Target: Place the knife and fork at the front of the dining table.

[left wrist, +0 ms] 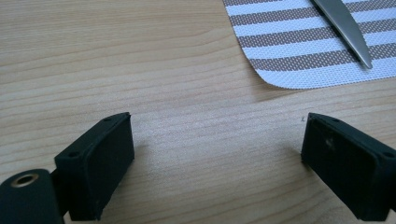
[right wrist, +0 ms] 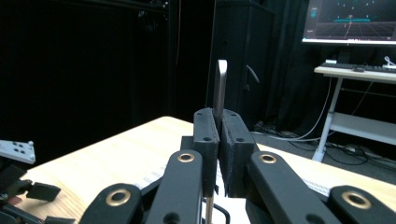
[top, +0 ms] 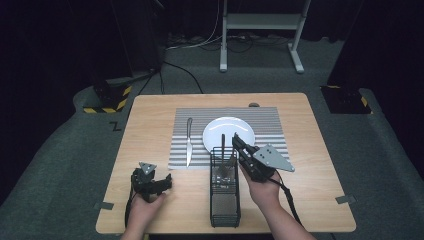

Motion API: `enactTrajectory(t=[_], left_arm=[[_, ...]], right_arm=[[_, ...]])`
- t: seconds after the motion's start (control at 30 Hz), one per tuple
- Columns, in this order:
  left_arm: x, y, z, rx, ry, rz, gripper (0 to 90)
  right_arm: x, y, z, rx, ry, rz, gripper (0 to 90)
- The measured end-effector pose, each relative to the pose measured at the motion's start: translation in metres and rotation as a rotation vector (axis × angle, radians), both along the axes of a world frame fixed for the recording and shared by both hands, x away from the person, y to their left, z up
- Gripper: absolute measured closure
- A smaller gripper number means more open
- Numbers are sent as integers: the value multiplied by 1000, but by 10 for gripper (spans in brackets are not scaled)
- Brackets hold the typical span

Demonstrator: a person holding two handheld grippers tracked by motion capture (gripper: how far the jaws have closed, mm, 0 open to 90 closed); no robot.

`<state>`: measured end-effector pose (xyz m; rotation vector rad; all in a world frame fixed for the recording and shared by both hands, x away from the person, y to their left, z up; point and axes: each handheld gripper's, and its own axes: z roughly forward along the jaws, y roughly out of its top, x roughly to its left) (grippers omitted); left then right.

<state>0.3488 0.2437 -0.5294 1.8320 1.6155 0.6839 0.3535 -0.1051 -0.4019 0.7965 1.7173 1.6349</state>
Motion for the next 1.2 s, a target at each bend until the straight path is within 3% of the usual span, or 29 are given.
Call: enactTrajectory(t=[0.23, 0.83, 1.07, 1.2], left_arm=[[0, 0, 0, 1, 0, 1, 95], [0, 0, 0, 1, -1, 1, 96], [0, 0, 0, 1, 0, 1, 96], [0, 0, 0, 1, -1, 1, 97]], right_arm=[[-6, -1, 12, 15, -42, -6, 861], [-25, -28, 52, 136, -140, -31, 864], [-29, -46, 58, 125, -178, -78, 864], [-25, -57, 50, 109, -160, -113, 865]])
